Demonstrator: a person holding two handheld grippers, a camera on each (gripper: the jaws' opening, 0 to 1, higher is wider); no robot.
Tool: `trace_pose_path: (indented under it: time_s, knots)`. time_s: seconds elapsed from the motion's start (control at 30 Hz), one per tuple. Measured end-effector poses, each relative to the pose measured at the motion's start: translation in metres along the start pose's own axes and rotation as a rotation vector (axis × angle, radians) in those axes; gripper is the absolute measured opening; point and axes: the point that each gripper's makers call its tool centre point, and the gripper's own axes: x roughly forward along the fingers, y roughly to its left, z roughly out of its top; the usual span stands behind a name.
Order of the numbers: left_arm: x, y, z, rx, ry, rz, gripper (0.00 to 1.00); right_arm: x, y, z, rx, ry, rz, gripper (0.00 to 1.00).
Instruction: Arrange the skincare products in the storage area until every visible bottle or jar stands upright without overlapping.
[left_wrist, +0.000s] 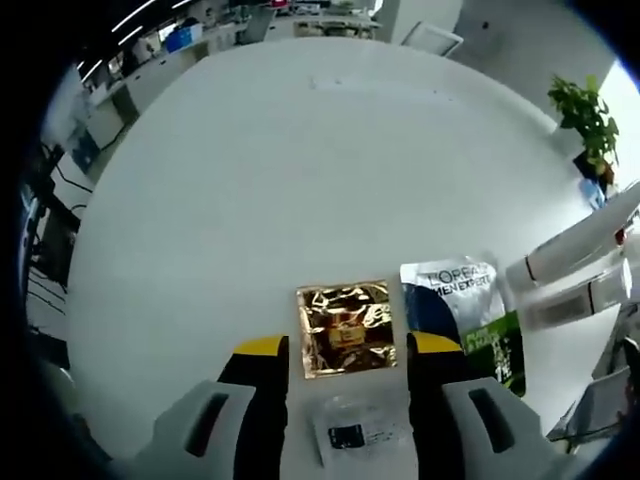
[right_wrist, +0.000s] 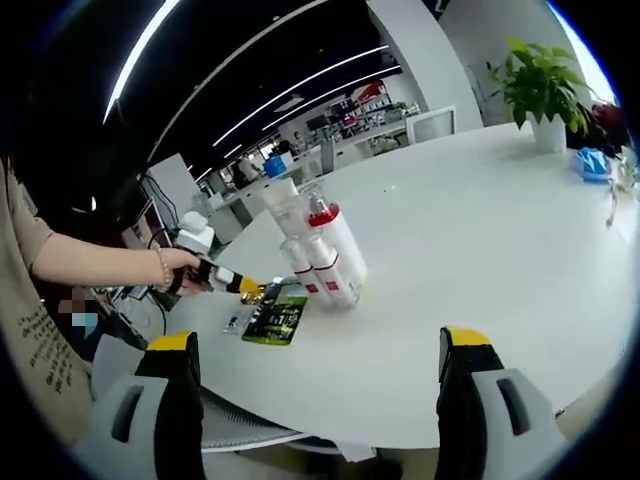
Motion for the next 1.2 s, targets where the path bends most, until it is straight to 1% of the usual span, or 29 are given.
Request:
trace_pose_path:
  time_s: [0.1,0.2,0.27,0.3,0.33,0.37,0.4,0.47,0.57,0.67,0.8,0.87,0.93,1.03,1.07,1.13,1.2]
  knots:
    - [-0.008,0.002,0.004,-0.005,-0.031,-0.016,0.51,0.003,0.005,0.001,-0.008,-0.003,0.005,1.00]
    - [-0.016,0.002,0.008,0.002,-0.068,-0.065,0.57,0.007,0.012,0.002,-0.018,-0.007,0.015,1.00]
    - [-0.024,0.006,0.008,0.008,-0.085,-0.074,0.60,0.010,0.019,0.002,-0.030,-0.004,0.025,1.00]
    - [-0.028,0.005,0.010,0.013,-0.113,-0.098,0.64,0.012,0.022,0.002,-0.035,-0.002,0.032,1.00]
    - [-0.031,0.005,0.009,0.014,-0.122,-0.115,0.67,0.014,0.026,0.002,-0.039,-0.001,0.039,1.00]
    - [-0.035,0.005,0.008,0.028,-0.136,-0.140,0.70,0.015,0.028,0.001,-0.042,0.000,0.044,1.00]
    - [-0.039,0.005,0.006,0.038,-0.145,-0.152,0.74,0.017,0.031,0.001,-0.047,0.001,0.050,1.00]
    - [-0.048,0.004,0.006,0.088,-0.192,-0.190,0.79,0.021,0.037,0.001,-0.055,0.006,0.063,1.00]
    - [-0.063,0.004,-0.004,0.172,-0.231,-0.223,0.83,0.029,0.045,-0.001,-0.072,0.014,0.075,1.00]
    - [-0.081,0.006,-0.015,0.249,-0.285,-0.246,0.89,0.034,0.050,0.000,-0.079,0.017,0.085,1.00]
    - [-0.100,0.008,-0.031,0.275,-0.319,-0.277,0.97,0.040,0.060,0.003,-0.100,0.020,0.100,1.00]
    - [-0.111,0.008,-0.036,0.288,-0.353,-0.296,0.97,0.042,0.063,0.004,-0.109,0.017,0.102,1.00]
    - [-0.119,0.009,-0.042,0.298,-0.364,-0.310,0.97,0.043,0.065,0.005,-0.115,0.016,0.104,1.00]
    - [-0.136,0.009,-0.050,0.353,-0.406,-0.334,0.97,0.044,0.067,0.004,-0.123,0.017,0.102,1.00]
    - [-0.139,0.010,-0.053,0.361,-0.407,-0.336,0.97,0.044,0.068,0.004,-0.124,0.016,0.102,1.00]
    - [-0.147,0.012,-0.059,0.354,-0.422,-0.353,0.97,0.045,0.070,0.003,-0.126,0.014,0.101,1.00]
    - [-0.156,0.014,-0.064,0.351,-0.450,-0.366,0.97,0.045,0.072,0.003,-0.124,0.010,0.103,1.00]
